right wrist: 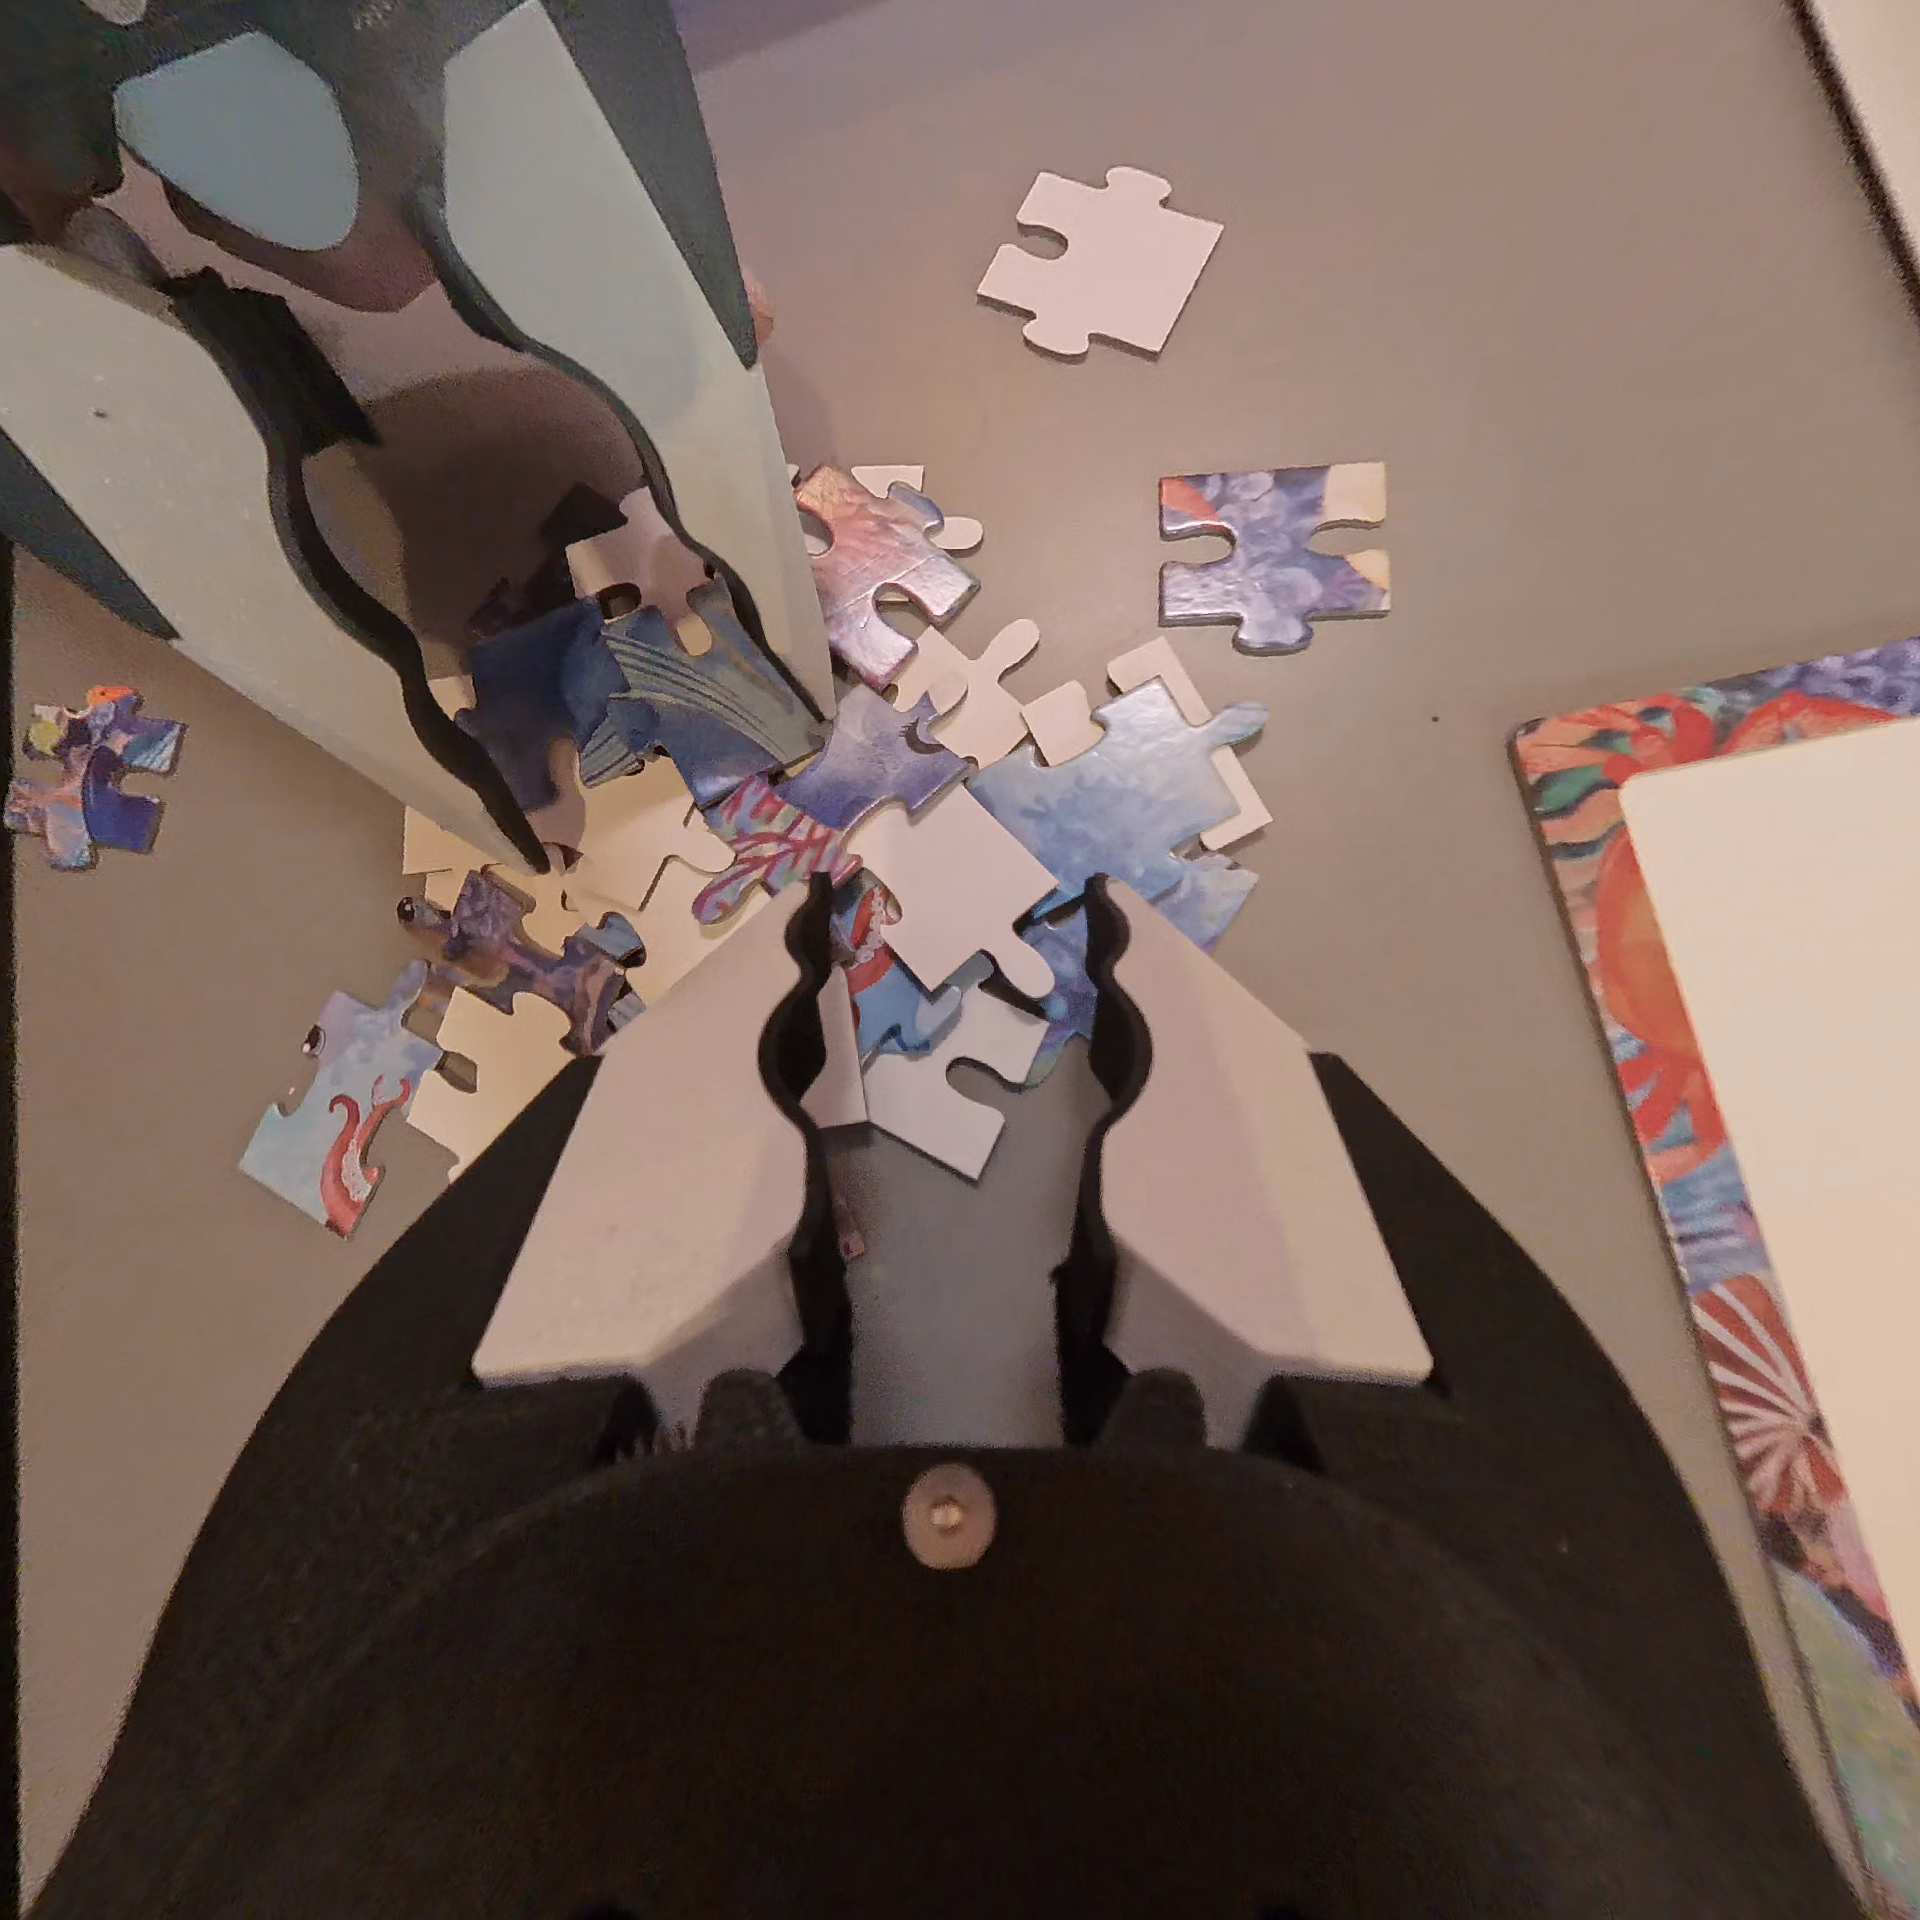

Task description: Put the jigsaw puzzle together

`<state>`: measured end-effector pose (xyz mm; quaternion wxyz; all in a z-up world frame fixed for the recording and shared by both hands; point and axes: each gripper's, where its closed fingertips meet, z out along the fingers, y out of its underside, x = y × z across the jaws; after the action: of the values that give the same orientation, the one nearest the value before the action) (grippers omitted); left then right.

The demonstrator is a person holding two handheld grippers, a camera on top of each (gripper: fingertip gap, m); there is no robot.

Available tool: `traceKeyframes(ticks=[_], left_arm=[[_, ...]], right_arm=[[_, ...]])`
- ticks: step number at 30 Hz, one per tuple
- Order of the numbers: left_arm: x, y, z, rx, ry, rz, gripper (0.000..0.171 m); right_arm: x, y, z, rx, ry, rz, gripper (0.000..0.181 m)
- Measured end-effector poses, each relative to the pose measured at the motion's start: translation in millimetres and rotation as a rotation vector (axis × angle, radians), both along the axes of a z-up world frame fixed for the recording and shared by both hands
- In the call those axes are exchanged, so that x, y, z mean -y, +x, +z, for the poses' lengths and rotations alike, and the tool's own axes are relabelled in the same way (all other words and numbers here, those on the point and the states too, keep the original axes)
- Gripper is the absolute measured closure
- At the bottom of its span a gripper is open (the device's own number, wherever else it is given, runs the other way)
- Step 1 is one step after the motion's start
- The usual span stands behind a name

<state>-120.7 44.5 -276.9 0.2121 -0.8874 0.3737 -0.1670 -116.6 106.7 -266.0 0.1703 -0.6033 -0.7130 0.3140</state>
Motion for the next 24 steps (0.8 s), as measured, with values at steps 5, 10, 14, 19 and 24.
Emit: traceKeyframes(ticks=[5,10,14,19,24], left_arm=[[6.1,4.4,-1.4,0.024,-0.017,-0.023,0.116],[9.9,4.5,-0.6,0.033,-0.033,-0.047,0.122],[6.2,1.6,11.5,0.018,0.026,-0.041,0.122],[-21.6,4.2,42.9,0.083,0.221,0.024,0.119],[-36.1,21.1,76.5,0.345,0.254,0.058,0.12]], right_arm=[[6.1,-1.5,-14.1,0.022,-0.007,0.025,0.153],[10.8,0.7,-13.5,0.015,-0.01,0.04,0.155],[10.0,5.2,-2.0,-0.012,0.0,0.041,0.156],[-3.9,19.6,29.8,-0.112,0.21,0.01,0.156],[-6.6,33.2,58.8,-0.226,0.543,0.001,0.156]])
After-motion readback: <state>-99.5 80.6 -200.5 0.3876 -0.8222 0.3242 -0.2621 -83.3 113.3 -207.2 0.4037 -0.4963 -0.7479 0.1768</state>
